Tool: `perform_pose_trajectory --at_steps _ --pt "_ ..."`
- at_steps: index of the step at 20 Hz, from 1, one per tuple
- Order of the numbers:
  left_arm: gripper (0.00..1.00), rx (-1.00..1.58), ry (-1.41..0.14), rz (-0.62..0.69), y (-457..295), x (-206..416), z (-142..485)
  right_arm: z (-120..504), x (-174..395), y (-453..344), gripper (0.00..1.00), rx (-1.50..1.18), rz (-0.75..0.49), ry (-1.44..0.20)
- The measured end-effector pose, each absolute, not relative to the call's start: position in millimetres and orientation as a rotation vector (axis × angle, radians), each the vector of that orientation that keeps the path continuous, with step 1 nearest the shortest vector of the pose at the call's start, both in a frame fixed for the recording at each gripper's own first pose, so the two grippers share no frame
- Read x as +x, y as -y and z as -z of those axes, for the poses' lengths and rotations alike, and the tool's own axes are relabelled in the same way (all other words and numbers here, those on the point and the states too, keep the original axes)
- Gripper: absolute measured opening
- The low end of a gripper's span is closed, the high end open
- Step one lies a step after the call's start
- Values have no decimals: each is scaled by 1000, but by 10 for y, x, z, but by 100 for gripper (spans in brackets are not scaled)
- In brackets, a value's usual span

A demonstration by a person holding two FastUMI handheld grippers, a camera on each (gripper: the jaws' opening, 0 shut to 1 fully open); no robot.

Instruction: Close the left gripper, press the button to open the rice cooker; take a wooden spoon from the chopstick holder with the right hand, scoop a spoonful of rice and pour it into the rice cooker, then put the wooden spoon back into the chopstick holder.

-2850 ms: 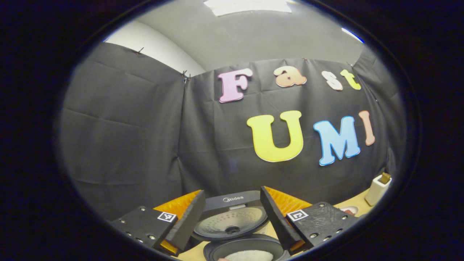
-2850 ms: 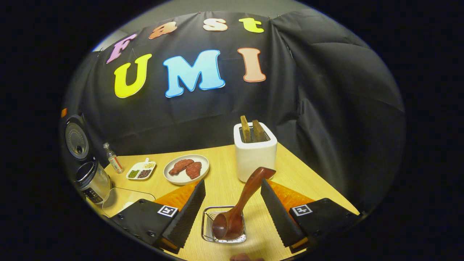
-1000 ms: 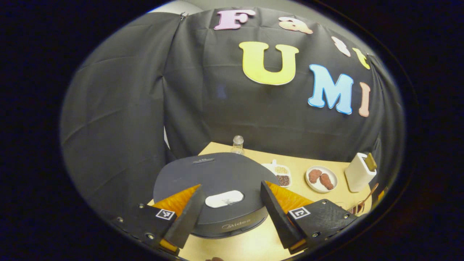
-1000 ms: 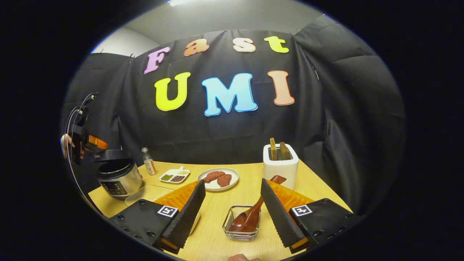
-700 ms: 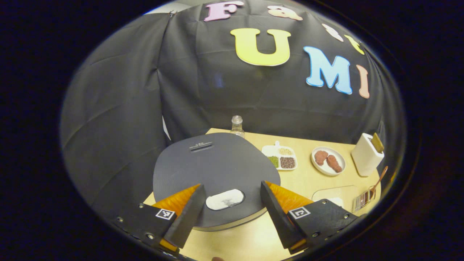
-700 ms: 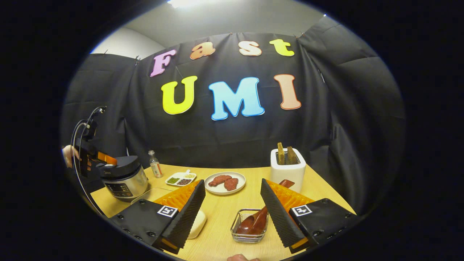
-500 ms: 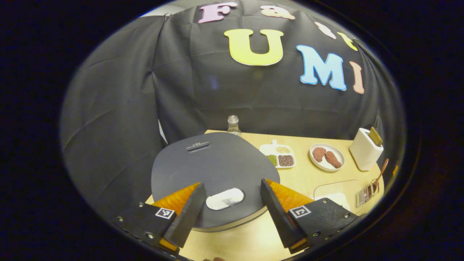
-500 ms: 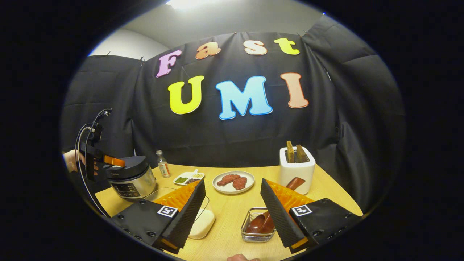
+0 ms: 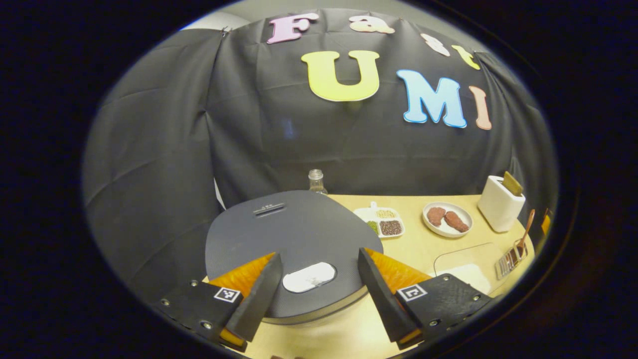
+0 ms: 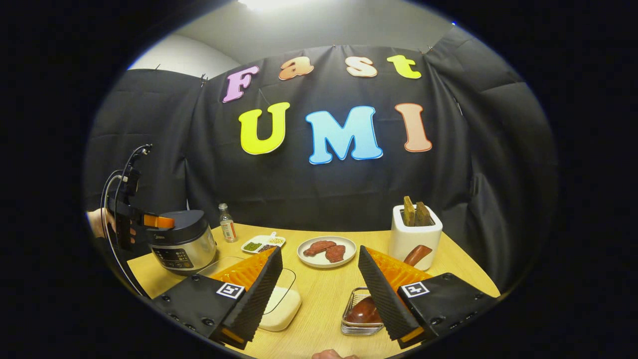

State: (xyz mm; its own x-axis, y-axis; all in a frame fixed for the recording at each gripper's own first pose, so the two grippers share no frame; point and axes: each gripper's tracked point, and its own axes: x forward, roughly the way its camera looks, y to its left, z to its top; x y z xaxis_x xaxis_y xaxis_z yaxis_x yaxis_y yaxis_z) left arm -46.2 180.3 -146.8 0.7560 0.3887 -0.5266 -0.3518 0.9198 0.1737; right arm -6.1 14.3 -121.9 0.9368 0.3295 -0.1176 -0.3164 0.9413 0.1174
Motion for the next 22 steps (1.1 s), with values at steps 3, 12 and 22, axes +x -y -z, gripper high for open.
perform_pose_trajectory --at_steps 3,12,22 --pt "96 68 -520 -394 -1694 -435 1287 1078 -47 35 98 84 -257 -112" --pt "94 180 -252 -272 -1013 -662 458 413 -173 -32 98 85 -214 -7" --pt "95 157 -53 -101 180 -1268 87 611 -464 -166 98 102 -202 -29"
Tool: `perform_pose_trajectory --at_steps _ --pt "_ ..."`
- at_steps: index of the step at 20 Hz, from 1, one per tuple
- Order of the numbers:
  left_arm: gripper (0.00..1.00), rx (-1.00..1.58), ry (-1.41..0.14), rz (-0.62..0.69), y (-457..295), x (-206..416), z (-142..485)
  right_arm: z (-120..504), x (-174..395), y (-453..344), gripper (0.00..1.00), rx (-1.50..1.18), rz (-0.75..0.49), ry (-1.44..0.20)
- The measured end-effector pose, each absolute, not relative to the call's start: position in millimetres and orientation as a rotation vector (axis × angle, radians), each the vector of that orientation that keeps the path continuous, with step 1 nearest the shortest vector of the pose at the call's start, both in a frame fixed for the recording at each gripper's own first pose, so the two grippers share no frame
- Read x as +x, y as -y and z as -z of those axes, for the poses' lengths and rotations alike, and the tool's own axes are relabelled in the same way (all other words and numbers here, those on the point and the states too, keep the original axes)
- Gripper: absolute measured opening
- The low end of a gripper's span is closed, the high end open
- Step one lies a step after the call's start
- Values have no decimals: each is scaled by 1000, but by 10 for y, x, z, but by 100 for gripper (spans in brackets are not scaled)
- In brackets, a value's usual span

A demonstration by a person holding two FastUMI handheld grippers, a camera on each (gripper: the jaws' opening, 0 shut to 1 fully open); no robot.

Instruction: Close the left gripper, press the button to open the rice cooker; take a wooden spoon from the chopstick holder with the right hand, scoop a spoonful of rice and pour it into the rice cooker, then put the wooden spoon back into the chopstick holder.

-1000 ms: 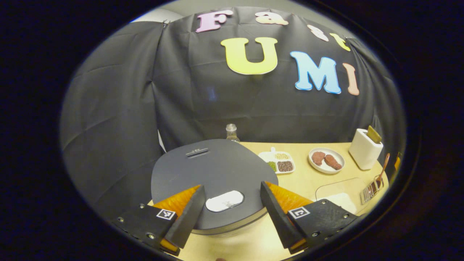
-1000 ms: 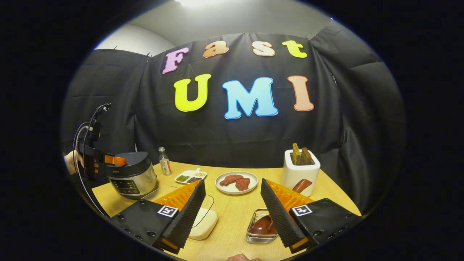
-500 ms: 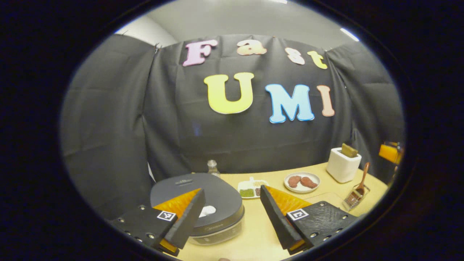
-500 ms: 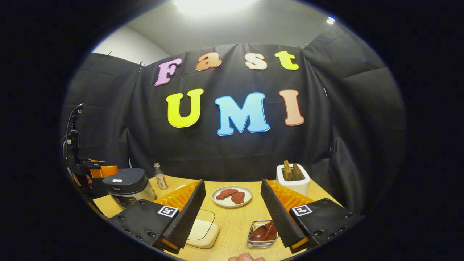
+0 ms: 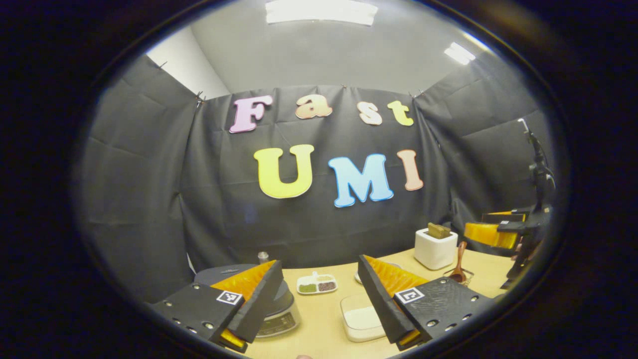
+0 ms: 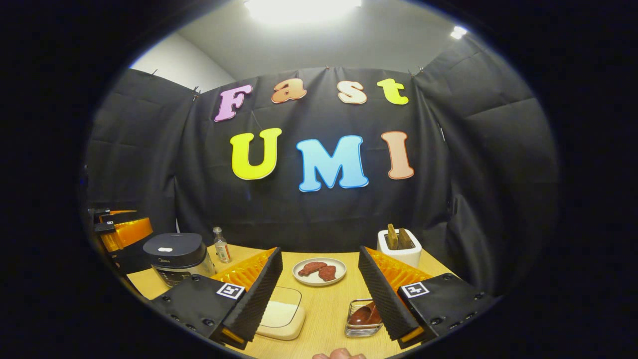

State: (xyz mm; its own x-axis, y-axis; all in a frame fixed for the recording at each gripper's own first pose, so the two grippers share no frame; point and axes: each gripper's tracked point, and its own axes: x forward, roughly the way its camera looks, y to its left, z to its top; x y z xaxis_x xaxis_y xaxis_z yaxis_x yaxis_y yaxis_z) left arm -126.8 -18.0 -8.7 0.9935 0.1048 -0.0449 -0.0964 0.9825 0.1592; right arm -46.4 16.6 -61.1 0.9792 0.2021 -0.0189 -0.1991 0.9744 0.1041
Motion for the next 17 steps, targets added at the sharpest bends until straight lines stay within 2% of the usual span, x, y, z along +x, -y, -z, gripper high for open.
perform_pose_trajectory --at_steps 6,7,8,17 --pt "95 241 -18 -74 484 -1490 -8 681 -651 -257 98 54 -211 -41" --pt "94 239 -18 -63 535 -1518 -2 661 -673 -254 93 65 -216 -32" --pt "95 231 -21 -56 573 -1538 9 647 -702 -266 98 77 -222 -31" --pt "95 190 -75 -71 439 -1565 197 533 -805 -139 98 149 -206 -15"
